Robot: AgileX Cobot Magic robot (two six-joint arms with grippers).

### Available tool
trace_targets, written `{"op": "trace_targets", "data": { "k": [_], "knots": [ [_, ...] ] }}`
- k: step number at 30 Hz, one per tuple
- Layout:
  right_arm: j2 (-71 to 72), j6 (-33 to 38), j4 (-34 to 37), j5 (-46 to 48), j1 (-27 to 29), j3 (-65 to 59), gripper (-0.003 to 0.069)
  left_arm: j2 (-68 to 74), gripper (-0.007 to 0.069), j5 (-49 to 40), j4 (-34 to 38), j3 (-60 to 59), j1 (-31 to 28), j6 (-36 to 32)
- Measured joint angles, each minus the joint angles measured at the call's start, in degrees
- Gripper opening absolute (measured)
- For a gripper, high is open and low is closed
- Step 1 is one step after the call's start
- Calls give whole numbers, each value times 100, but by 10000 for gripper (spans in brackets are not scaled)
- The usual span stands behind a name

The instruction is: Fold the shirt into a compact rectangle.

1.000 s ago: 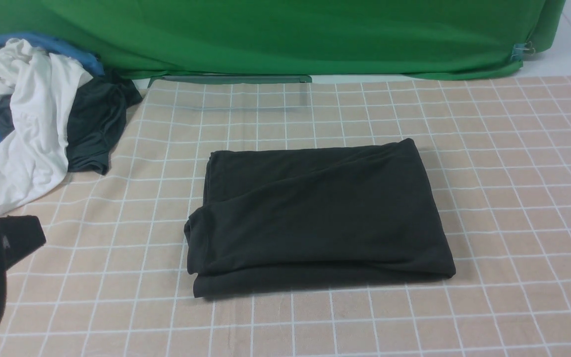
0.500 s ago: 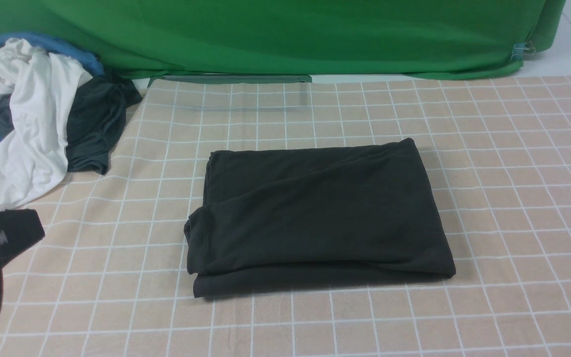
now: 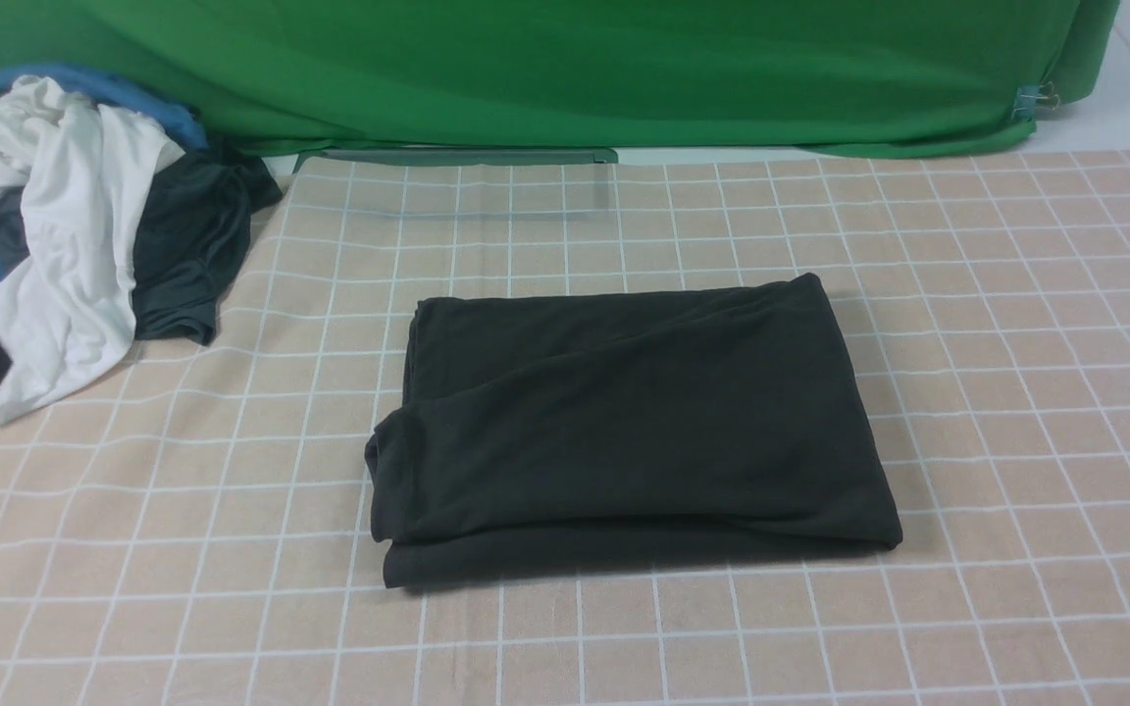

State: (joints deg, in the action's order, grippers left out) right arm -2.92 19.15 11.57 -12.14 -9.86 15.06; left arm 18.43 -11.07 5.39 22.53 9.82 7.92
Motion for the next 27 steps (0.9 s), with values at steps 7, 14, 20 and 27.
{"op": "trace_targets", "data": {
  "k": [7,14,20,27],
  "knots": [
    [0,0,0,0,0,0,197,-1663,3,603,-106,-2180,-1023,-155],
    [3,-4,0,0,0,0,211,-1843,3,-247,-287,-2276,-1449,-159],
    [3,-4,0,0,0,0,225,-1845,4,-297,-225,-2276,-1449,-159],
    [3,-4,0,0,0,0,235,-1845,11,-297,-212,-2276,-1449,-159]
  ]
}}
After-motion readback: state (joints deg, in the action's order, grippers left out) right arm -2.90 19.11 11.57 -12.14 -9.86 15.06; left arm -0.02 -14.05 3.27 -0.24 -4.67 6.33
